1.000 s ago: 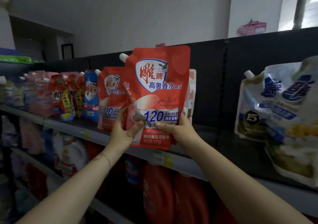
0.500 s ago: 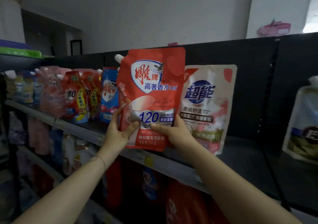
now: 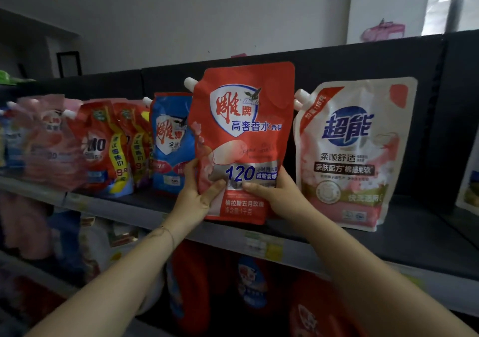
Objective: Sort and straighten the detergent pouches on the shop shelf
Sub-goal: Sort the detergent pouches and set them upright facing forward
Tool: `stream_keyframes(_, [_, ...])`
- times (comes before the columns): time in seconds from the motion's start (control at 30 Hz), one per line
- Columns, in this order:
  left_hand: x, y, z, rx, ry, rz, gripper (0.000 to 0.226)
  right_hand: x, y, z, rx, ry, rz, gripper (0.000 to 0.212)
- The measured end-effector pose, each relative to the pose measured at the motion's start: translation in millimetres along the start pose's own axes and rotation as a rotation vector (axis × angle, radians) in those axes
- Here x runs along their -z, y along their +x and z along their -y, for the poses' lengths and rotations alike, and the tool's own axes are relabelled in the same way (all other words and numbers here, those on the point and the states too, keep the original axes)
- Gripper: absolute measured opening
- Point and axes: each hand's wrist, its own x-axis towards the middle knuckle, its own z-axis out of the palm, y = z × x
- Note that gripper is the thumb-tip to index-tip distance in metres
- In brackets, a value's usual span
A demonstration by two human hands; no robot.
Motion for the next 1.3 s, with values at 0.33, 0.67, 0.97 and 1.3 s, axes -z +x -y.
stream_keyframes(0.33, [14.8,40.6,20.2,0.078,0.092,0.221,0.109,-12.0,32.3,-8.5,-0.054,-0.126,-0.118,0.058])
stream_keyframes(0.67, [21.5,27.2,21.9,0.045,0.165,0.312,0.087,-11.8,16.0,-22.3,-0.093,-0.059,-0.111,0.051])
stream_keyframes(0.97, [40.1,28.9,10.7,0.172,0.247,0.323,0.090,-12.2,6.6,-15.4,-0.111,-0.209,-0.167,0.081])
stream_keyframes(1.3, [31.1,39.2,-6.1,0.139,-0.070,0.098,0.100,-19.7,-1.5,-8.6,-0.080,-0.231,-0.161,0.078])
